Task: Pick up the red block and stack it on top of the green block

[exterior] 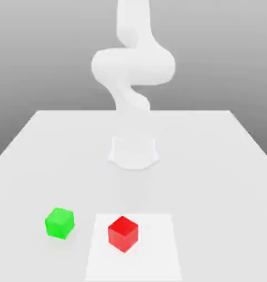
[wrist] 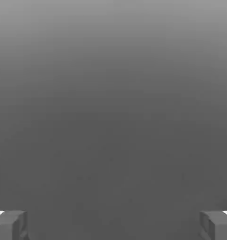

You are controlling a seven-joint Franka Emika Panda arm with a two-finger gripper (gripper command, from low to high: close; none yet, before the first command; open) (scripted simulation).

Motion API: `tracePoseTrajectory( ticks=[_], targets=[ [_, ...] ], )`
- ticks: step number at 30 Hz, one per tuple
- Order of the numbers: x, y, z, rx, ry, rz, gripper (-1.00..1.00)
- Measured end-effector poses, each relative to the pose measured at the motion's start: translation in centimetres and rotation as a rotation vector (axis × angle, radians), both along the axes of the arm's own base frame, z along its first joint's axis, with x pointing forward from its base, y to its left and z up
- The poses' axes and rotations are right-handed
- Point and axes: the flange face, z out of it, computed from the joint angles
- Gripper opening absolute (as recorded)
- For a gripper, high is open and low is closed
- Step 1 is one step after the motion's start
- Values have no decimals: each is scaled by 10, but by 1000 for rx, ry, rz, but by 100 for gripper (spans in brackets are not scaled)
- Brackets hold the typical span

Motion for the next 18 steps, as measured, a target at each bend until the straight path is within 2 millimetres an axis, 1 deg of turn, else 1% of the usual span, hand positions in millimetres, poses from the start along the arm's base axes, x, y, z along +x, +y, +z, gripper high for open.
tracePoseTrajectory(
  ticks=[2,4,6,9,11,13,15,18],
  targets=[
    [26,-4,-48,52,78,-44,0],
    [45,-6,-94,95,152,-90,0],
    [59,-7,-140,130,224,-138,0],
    [70,-9,-210,171,330,-217,0],
    [71,-10,-256,191,400,-273,0],
    [67,-11,-301,205,468,-333,0],
    [59,-12,-345,212,534,-396,0],
    [38,-17,-406,211,627,-499,0]
  ],
)
